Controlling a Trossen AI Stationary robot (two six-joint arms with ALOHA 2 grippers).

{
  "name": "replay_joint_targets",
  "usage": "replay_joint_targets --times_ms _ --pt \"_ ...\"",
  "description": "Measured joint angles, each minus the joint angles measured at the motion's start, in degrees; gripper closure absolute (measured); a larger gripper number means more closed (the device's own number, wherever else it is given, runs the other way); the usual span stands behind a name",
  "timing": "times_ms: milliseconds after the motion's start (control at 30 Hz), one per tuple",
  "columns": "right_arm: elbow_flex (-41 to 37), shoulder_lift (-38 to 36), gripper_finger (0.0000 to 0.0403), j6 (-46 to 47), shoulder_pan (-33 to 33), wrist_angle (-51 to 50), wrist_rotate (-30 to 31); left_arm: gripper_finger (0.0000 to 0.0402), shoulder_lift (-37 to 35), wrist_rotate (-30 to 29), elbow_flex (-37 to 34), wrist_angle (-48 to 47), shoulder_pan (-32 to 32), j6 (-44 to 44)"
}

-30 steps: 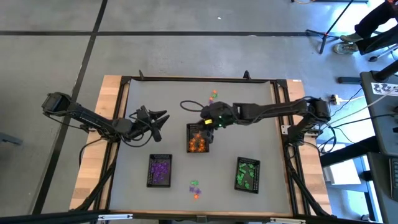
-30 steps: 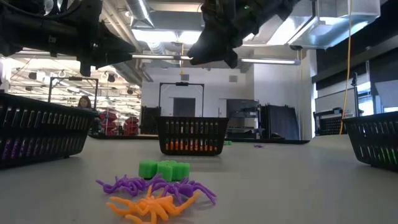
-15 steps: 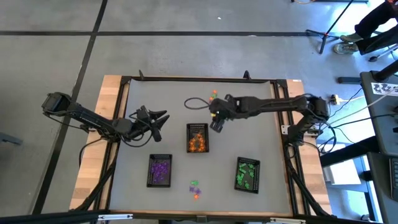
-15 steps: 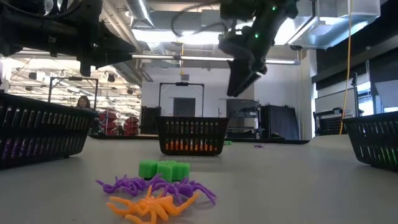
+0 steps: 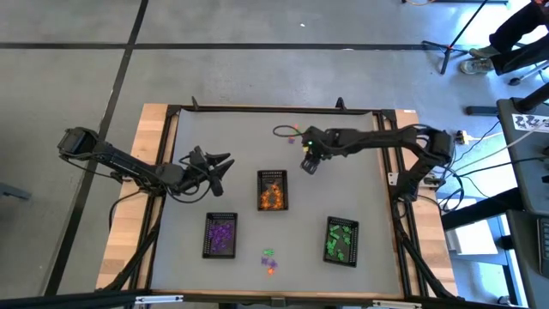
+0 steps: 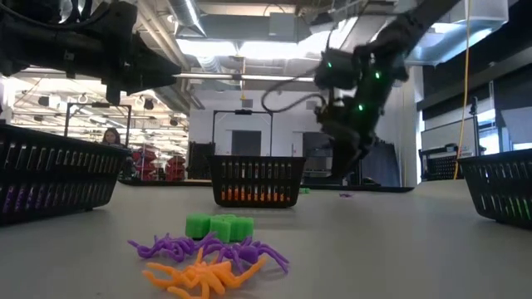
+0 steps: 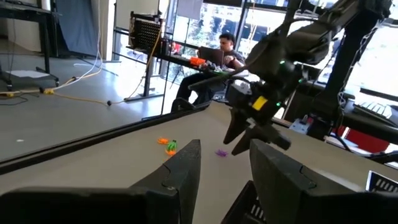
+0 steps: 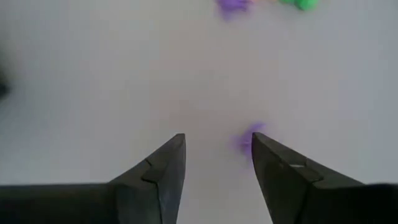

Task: Sort Halloween decoration
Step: Put the violet spider toy into the bottom left black bin

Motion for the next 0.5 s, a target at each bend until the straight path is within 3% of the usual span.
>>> replay_joint_targets --times_ms 233,500 --pt "-4.03 -0.02 0.0221 0.4 -5.23 2.0 3.32 0.0271 0.0 -0.34 0.0 0.07 0.0 0.0" --pt "-5.63 -0.02 0.0221 0.79 -6.03 2.24 1.95 0.0271 0.0 -0.34 0.0 0.12 0.0 -0.02"
